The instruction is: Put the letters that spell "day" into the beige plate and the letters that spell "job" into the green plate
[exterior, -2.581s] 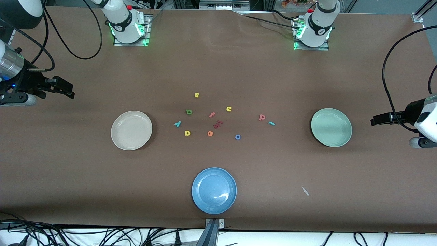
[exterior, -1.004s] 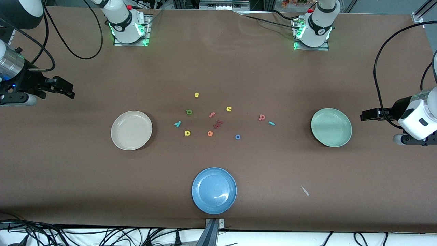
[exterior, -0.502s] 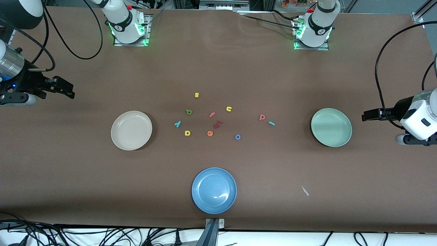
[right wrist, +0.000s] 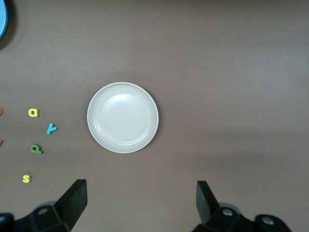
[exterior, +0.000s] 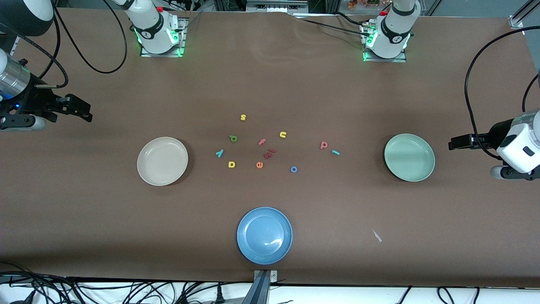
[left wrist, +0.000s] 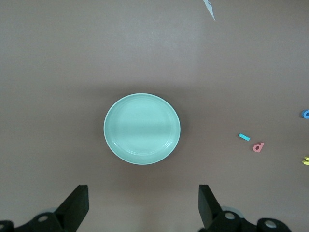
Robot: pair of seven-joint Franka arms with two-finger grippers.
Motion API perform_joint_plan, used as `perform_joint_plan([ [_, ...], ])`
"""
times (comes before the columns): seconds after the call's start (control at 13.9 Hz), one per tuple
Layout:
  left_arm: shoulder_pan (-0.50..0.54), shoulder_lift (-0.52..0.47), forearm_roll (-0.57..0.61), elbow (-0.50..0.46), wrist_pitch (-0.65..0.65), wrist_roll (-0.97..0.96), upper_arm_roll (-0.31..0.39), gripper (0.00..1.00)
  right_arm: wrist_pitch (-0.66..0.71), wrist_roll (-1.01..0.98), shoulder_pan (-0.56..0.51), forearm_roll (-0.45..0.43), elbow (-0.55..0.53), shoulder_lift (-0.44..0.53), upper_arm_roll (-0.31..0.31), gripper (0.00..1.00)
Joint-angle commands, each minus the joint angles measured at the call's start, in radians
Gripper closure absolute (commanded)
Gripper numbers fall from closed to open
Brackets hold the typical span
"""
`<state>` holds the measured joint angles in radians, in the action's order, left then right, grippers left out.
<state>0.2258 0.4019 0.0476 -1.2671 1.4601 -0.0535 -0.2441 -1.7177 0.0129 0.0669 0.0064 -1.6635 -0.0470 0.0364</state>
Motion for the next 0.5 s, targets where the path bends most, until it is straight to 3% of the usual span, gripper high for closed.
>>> perform_joint_plan([
  [0.0, -0.002, -0.006, 0.028, 0.015, -0.021, 0.009, 0.005, 0.0, 0.01, 0.004, 0.005, -0.009, 0.014, -0.005, 0.004, 0.0],
  [0.43, 0.02, -0.005, 0.011, 0.015, -0.024, 0.001, 0.003, 0.0, 0.01, 0.004, 0.005, -0.009, 0.014, -0.005, 0.004, 0.0],
])
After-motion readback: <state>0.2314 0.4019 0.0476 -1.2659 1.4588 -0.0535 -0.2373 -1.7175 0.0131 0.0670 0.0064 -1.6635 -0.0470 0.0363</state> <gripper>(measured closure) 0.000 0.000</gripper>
